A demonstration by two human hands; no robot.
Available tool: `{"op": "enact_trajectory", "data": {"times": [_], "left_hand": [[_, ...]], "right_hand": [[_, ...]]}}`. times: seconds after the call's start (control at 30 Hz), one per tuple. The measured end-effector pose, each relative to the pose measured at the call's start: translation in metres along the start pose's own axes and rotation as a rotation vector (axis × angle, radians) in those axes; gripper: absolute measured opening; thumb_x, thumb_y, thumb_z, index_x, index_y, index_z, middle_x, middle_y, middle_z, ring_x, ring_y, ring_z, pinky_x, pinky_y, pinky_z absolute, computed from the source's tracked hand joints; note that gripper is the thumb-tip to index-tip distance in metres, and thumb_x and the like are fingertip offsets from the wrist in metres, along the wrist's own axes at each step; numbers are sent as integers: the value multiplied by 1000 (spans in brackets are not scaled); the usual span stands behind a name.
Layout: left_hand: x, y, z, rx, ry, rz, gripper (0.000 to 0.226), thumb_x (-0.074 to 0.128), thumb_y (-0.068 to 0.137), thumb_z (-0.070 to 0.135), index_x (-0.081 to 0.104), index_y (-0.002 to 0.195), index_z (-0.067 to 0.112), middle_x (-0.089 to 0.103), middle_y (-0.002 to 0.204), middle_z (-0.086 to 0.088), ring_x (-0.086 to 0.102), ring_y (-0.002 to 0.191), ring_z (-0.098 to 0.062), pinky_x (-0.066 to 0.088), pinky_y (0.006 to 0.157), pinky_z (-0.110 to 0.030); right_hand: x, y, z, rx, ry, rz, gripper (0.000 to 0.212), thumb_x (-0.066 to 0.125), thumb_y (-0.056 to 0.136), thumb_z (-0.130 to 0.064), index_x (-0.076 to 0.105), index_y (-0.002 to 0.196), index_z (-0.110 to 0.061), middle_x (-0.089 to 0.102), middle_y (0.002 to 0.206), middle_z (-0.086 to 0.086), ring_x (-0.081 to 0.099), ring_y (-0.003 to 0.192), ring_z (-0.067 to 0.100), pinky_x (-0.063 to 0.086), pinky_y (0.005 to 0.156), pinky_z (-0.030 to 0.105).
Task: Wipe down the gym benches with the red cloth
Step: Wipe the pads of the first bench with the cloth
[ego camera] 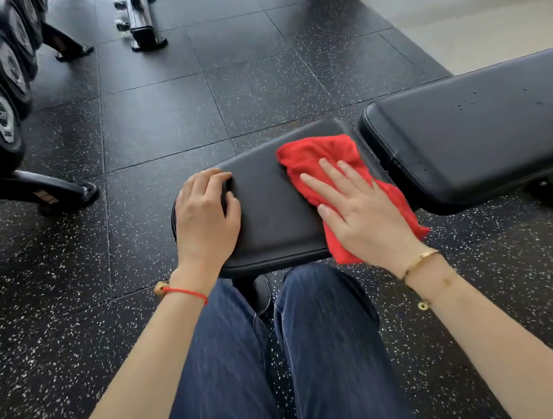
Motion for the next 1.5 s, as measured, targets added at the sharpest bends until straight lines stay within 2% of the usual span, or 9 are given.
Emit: {"op": "enact_trajectory", "data": {"times": [0.1,0.17,0.47,0.6,0.73,0.97,1.2,1.4,1.5], "left_hand": [[0,-1,2,1,14,-5,32,54,91,13,62,122,10,60,130,-6,50,124,-27,35,110,-38],[-1,-2,3,3,15,-1,33,54,91,13,62,122,9,60,130,-7,51,124,-28,35,111,-38],[2,-2,0,-3,6,8,33,54,90,13,62,122,10,60,131,-7,51,125,-27,34,112,-39],[0,-2,0,-10,-1,23,32,54,89,13,63,120,11,61,129,-5,51,125,-26,34,111,-37],[-1,-1,-1,-20,-6,37,30,55,88,13,63,117,13,62,127,-3,52,123,-24,34,109,-36],[-3,0,-5,-26,-39,45,28,56,87,15,65,114,16,63,124,0,53,120,-22,36,108,-38],[-2,0,-6,-37,-51,44,29,56,87,15,65,114,16,63,124,0,53,121,-23,36,108,-39],[-2,0,-5,-41,-59,34,29,57,87,15,65,114,16,64,124,1,53,123,-22,35,109,-39],[-2,0,-6,-36,-63,29,29,57,87,16,65,114,16,64,124,1,52,123,-21,35,109,-39]], "right_hand": [[2,24,52,116,-140,-102,49,24,102,-34,23,151,-28,4,162,3,0,149,28,5,120,45],[1,52,67,179,-41,-140,50,21,104,-28,17,153,-22,1,162,7,-3,149,29,2,120,44],[3,13,-35,-143,2,-17,53,33,97,-39,23,149,-38,15,160,-3,16,147,18,14,117,39],[0,38,13,-11,68,-58,58,44,95,-44,24,149,-40,14,161,0,11,148,22,11,120,42],[2,87,18,109,63,-86,54,37,99,-39,19,150,-39,4,162,3,5,149,23,5,120,42],[6,39,-36,-209,87,-76,57,42,96,-43,24,149,-38,15,160,-1,16,147,20,15,119,40],[0,77,9,52,96,-78,59,43,96,-44,20,150,-38,7,162,0,4,149,23,6,121,41],[6,46,-38,-131,119,-38,60,44,95,-44,22,150,-36,11,161,0,13,148,21,12,120,42],[1,39,-26,-125,8,-46,64,39,93,-56,15,150,-41,14,160,-7,13,148,17,4,120,47]]}}
Point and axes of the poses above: each hand's wrist, its own y-axis towards the middle knuckle, its own x-axis out of the palm, z = x × y, the point moved 10 cm from there along y, towards the middle knuckle
